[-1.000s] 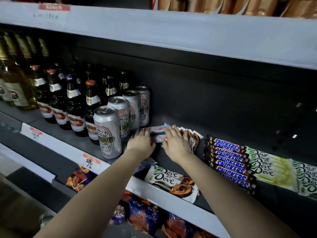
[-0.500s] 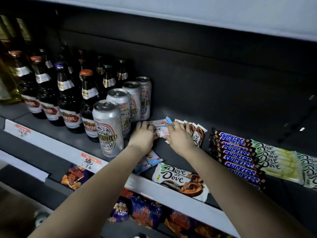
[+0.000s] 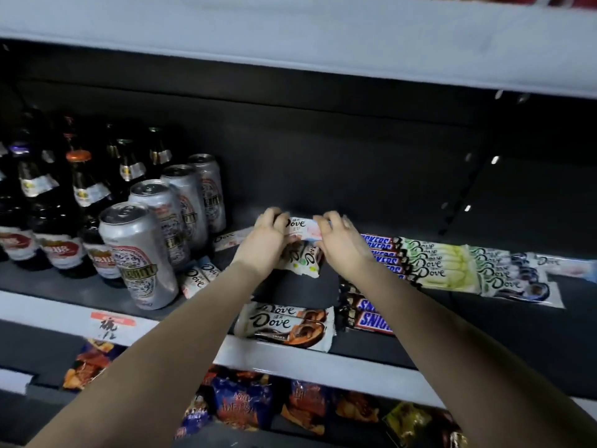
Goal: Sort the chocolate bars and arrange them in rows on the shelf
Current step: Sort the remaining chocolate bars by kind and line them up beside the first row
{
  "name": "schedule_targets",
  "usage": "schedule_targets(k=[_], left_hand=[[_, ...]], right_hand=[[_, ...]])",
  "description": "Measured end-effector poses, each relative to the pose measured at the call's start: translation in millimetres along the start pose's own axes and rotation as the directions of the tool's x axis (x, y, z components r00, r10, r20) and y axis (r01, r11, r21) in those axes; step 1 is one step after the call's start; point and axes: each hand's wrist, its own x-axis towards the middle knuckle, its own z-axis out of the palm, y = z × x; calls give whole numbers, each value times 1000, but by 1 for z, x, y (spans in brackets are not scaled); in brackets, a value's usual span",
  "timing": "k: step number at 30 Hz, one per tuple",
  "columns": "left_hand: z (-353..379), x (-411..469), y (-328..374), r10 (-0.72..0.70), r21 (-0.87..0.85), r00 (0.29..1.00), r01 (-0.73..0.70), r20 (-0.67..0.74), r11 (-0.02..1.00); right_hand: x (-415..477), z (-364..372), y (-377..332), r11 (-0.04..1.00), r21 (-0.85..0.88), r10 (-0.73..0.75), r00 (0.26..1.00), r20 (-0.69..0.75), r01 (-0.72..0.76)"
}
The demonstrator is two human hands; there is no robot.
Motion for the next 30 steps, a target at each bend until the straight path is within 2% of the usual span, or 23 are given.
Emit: schedule_targets(k=[5, 13, 16, 22, 25, 30], left_hand=[[13, 24, 56, 165, 47, 986, -164, -7, 985], [55, 44, 185, 222, -214, 971, -235, -85, 948], [75, 47, 233, 254, -309, 963, -271, -93, 912], [112, 46, 323, 362, -395, 931, -351, -50, 849], [131, 43, 360, 403, -400, 915, -380, -29, 834], [160, 33, 402, 418, -311, 908, -399, -7, 863]], right_hand=[[-44, -16, 58, 993, -29, 115, 992, -53, -116], [-129, -37, 160, 964, -91, 229, 953, -199, -251], [-165, -44, 195, 942, -85, 305, 936, -176, -324], [-239, -64, 254, 893, -108, 423, 897, -127, -437], [-269, -64, 283, 879, -158, 427, 890, -160, -450], [-306, -65, 318, 876, -163, 460, 888, -3, -454]])
